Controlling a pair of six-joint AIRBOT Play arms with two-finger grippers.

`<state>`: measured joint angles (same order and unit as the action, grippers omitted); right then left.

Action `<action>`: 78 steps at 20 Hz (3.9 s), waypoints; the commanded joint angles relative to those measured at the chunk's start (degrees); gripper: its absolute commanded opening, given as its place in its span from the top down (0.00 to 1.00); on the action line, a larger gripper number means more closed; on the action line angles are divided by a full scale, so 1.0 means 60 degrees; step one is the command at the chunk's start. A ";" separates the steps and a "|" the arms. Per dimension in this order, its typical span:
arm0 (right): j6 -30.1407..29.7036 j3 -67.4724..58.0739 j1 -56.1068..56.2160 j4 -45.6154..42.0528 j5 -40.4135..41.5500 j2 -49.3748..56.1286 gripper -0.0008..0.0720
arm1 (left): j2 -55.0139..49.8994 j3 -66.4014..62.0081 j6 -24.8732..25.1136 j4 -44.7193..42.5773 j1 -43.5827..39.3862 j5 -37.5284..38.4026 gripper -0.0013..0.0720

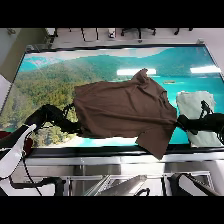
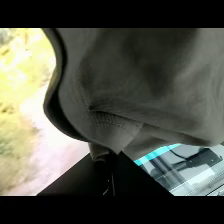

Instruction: Fold the shirts.

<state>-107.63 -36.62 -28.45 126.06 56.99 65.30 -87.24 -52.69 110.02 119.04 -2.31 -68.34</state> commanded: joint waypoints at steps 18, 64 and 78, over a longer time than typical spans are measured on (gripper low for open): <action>-0.0492 -1.3774 -0.0015 0.2590 0.0747 -0.3406 0.96 | 0.8375 -1.1559 -0.4273 -0.4466 -0.0135 0.0823 0.96; 0.2594 -0.9945 0.3585 -0.4849 0.0714 0.6987 0.97 | -0.5242 -0.9672 -0.2903 -0.2379 0.1005 -0.0525 0.96; 0.3129 -0.9949 0.4105 -0.4900 0.0674 0.7512 0.96 | -0.5242 -0.9668 -0.2878 -0.2324 0.0718 -0.0299 0.96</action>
<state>-89.10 -96.27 -4.08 96.73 61.04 110.19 -118.67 -110.72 92.84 104.77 3.01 -70.50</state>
